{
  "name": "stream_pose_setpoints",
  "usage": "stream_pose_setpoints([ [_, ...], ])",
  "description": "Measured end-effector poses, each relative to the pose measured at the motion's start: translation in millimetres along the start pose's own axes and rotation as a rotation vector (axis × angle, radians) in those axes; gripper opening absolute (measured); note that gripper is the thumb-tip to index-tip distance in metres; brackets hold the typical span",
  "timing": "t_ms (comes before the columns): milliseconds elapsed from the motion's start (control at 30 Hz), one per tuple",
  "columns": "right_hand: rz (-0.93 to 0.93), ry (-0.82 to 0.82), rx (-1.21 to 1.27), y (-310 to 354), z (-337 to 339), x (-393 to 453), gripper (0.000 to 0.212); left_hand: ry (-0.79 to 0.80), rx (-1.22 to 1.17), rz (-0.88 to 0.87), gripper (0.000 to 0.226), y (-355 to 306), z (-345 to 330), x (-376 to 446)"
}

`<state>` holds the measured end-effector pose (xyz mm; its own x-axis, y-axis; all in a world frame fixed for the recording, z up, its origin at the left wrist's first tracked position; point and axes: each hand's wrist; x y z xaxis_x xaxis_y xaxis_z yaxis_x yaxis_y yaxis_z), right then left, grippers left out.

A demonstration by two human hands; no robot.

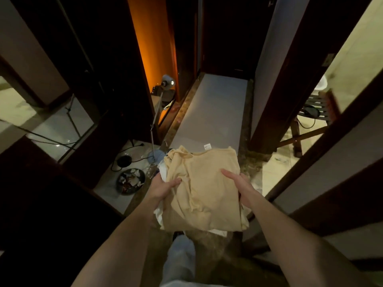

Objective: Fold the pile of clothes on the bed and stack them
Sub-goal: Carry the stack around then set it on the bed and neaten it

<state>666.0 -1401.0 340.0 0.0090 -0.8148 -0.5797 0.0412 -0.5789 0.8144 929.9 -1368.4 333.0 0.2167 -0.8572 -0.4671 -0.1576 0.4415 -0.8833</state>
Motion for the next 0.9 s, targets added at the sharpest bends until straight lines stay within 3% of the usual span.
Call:
stream_pose_setpoints([
  [167,-0.027,-0.026,-0.01,52,-22,80,0.061,0.05,0.013,-0.007,0.055,-45,-2,104],
  [333,-0.031,-0.056,-0.022,116,-43,149,0.051,0.079,0.046,0.057,0.061,-91,3,198],
  [633,-0.023,-0.157,-0.029,193,-50,253,0.071,0.123,0.093,0.114,0.117,-135,-19,356],
  [833,-0.022,-0.16,-0.071,236,-33,343,0.106,0.125,0.07,0.055,0.113,-182,-62,425],
  [900,-0.017,-0.172,-0.086,258,-26,373,0.101,0.135,0.067,0.055,0.106,-198,-80,453],
])
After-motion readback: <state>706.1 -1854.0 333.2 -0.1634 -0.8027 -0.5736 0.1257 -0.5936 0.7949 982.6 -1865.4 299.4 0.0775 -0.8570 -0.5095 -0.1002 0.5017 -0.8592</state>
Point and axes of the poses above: each hand's wrist, its own x-axis towards the middle knuckle, its own z-axis out of the back of the hand, y = z × x, and after that the axes turned 11 degrees about -x, right-handed
